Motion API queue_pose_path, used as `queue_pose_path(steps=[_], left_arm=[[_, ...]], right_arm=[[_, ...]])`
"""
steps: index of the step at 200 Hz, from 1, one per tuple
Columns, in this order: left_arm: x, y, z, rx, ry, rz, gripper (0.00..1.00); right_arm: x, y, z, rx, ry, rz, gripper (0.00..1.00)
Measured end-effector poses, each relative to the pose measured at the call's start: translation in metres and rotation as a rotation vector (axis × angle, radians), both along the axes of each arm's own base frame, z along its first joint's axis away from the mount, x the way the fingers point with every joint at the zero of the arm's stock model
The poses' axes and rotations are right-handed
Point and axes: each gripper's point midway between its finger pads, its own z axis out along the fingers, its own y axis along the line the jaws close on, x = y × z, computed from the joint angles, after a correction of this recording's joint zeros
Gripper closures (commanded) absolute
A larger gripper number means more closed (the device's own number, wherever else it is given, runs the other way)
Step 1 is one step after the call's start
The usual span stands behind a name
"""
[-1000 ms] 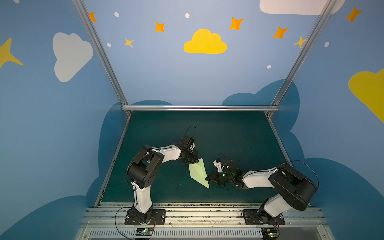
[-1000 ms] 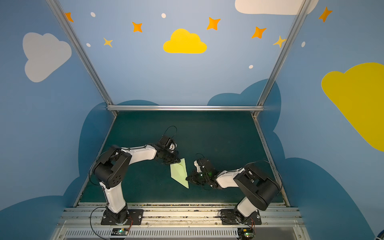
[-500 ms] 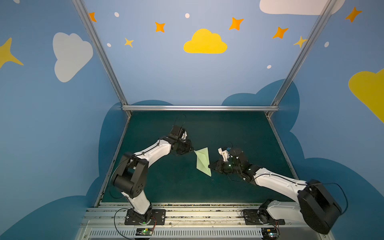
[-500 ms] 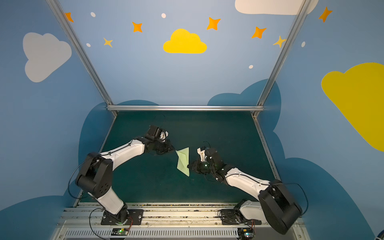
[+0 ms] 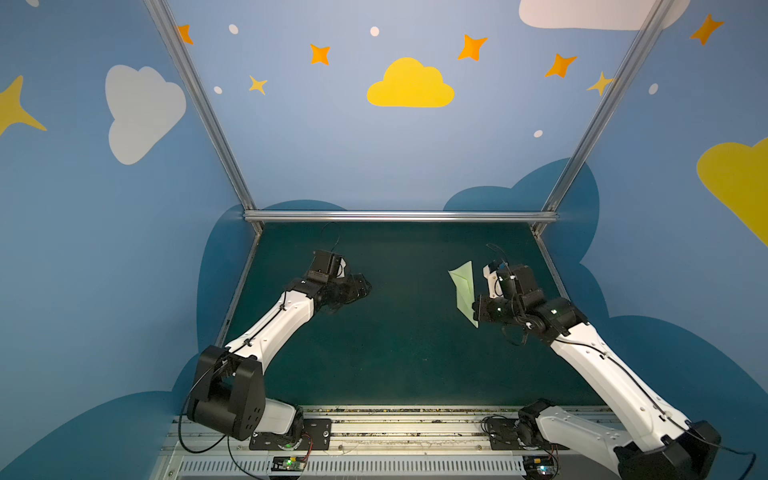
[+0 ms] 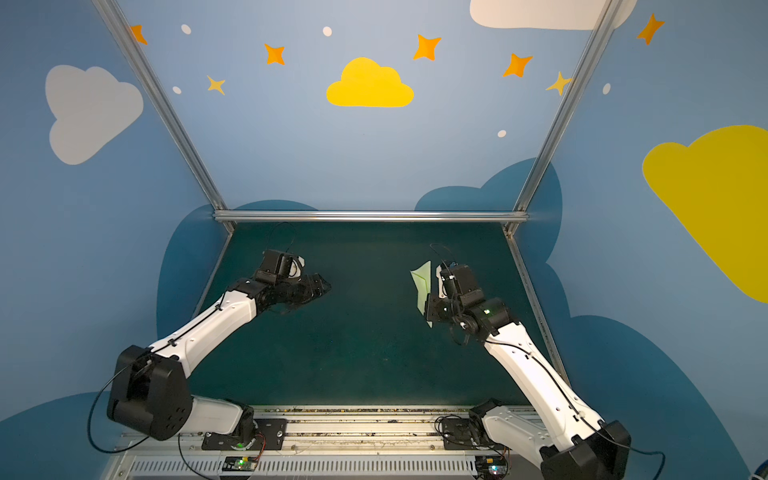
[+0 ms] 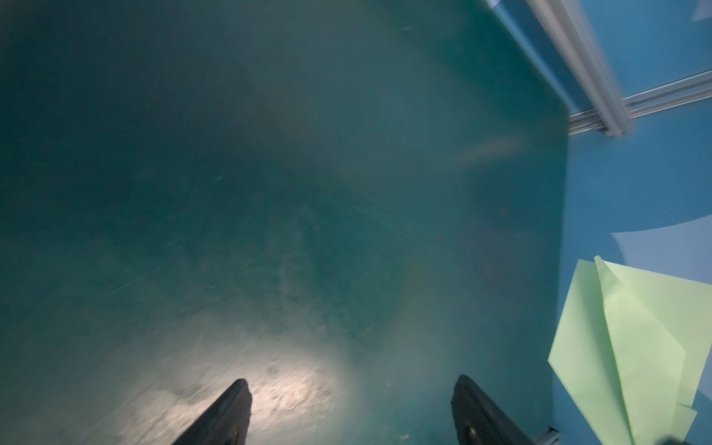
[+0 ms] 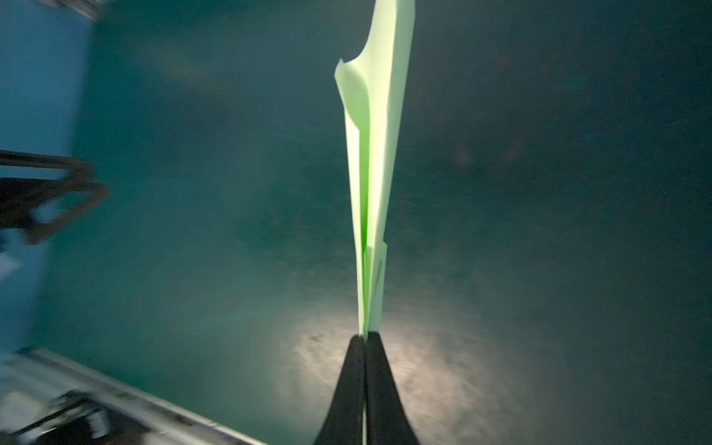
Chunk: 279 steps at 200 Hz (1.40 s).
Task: Fold a paper plane with a square sheet of paper (fold left side to right side)
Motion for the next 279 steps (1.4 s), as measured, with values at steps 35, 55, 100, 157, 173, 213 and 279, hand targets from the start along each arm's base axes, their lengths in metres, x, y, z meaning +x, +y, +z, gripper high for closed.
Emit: queue_pose_path(steps=[35, 55, 100, 157, 173, 213, 279], left_arm=[[-0.001, 0.014, -0.007, 0.033, 0.013, 0.043, 0.06], [0.001, 0.02, -0.008, 0.044, 0.012, 0.062, 0.03], [-0.001, 0.027, -0.011, 0.06, 0.013, 0.09, 0.0], [-0.002, 0.044, -0.002, 0.08, -0.017, 0.173, 0.0], [-0.003, 0.044, -0.002, 0.075, -0.014, 0.174, 0.0], [-0.007, 0.029, -0.007, 0.021, 0.019, 0.105, 0.0], [-0.042, -0.068, -0.007, -0.103, 0.04, -0.19, 0.0]], right_arm=[[-0.021, -0.021, -0.042, -0.37, 0.133, 0.078, 1.0], [-0.032, -0.013, -0.057, -0.533, 0.184, 0.156, 1.0], [-0.045, 0.052, -0.098, -0.685, 0.255, 0.291, 0.87], [-0.063, 0.169, -0.124, -0.547, 0.26, 0.43, 0.41], [-0.061, 0.174, -0.113, -0.447, 0.272, 0.424, 0.41], [-0.03, 0.112, -0.092, -0.172, 0.303, 0.236, 0.41], [-0.016, -0.001, -0.105, 0.112, 0.36, -0.114, 0.4]])
